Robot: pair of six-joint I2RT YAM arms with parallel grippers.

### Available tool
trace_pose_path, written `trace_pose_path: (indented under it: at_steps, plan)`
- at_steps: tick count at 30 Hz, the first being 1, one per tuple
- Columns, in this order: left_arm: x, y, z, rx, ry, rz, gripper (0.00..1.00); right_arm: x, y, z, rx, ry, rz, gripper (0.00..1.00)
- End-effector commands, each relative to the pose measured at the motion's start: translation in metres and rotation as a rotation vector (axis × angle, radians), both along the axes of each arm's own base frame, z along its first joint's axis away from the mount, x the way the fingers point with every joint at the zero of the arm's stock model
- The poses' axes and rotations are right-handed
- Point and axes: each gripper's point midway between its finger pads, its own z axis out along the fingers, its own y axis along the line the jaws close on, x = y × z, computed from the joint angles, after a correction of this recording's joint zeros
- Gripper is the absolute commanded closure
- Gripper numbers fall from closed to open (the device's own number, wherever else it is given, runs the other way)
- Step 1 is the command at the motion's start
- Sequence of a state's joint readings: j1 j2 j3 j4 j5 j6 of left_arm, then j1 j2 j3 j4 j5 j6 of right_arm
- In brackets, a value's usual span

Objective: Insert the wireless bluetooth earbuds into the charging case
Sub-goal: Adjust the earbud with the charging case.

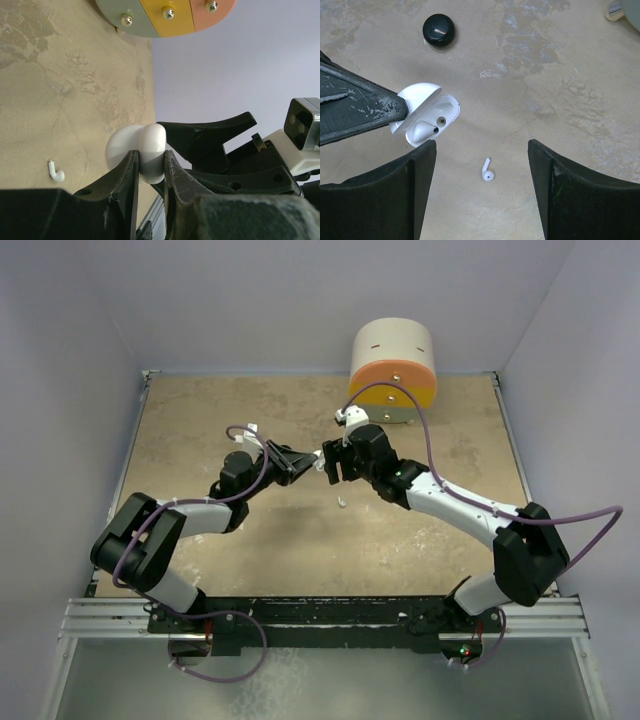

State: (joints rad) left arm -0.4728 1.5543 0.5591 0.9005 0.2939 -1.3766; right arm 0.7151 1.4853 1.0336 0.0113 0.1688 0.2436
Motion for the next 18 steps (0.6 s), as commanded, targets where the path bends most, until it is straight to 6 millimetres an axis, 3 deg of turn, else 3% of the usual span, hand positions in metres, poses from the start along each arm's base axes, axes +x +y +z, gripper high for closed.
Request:
trace_pose_path:
  at_steps: [1, 10, 14, 18]
  plan:
    - [0.007, -0.003, 0.034, -0.063, -0.087, 0.016, 1.00, -0.001, 0.008, 0.020, 0.066, -0.031, 0.000, 0.24]
    - [0.004, 0.016, 0.028, -0.129, -0.054, 0.094, 1.00, -0.002, -0.023, 0.032, 0.084, -0.060, -0.138, 0.24]
    - [-0.003, 0.025, 0.027, -0.144, -0.050, 0.103, 1.00, 0.001, -0.027, 0.017, 0.052, -0.024, -0.169, 0.24]
    - [-0.009, 0.042, 0.029, -0.173, -0.049, 0.129, 1.00, -0.003, -0.030, -0.013, 0.005, 0.051, -0.187, 0.24]
